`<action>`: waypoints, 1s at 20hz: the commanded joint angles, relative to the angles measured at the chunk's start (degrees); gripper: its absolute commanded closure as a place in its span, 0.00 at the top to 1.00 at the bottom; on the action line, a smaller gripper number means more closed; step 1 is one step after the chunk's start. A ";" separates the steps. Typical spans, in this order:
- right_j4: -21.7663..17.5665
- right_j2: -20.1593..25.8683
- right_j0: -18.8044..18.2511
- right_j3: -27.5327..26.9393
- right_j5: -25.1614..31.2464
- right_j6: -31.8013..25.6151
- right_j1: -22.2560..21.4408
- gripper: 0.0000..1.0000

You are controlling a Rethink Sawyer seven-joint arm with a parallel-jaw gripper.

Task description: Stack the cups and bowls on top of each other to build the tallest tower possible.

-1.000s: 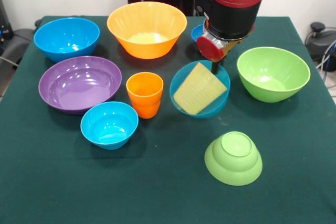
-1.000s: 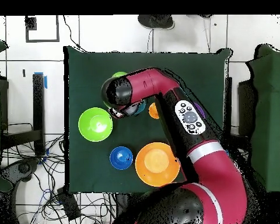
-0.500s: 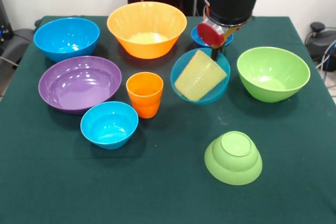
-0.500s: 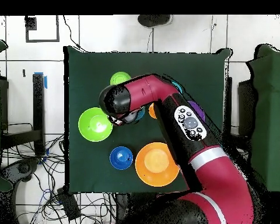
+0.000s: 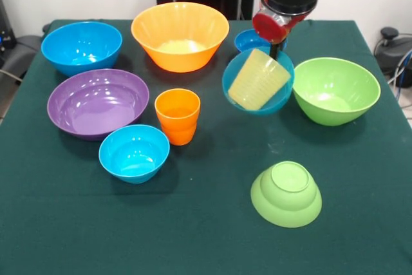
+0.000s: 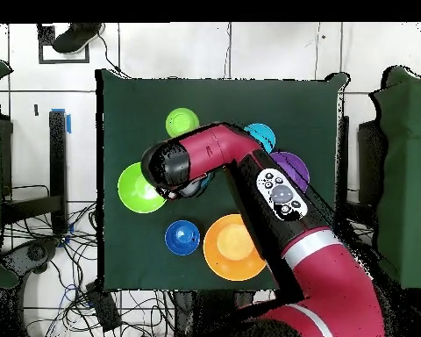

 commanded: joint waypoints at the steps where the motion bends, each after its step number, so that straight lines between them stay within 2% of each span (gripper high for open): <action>1: 0.50 0.22 2.20 4.47 -4.21 1.89 -2.20 0.00; 20: 1.50 -2.56 8.01 7.35 -8.47 8.30 -3.63 0.00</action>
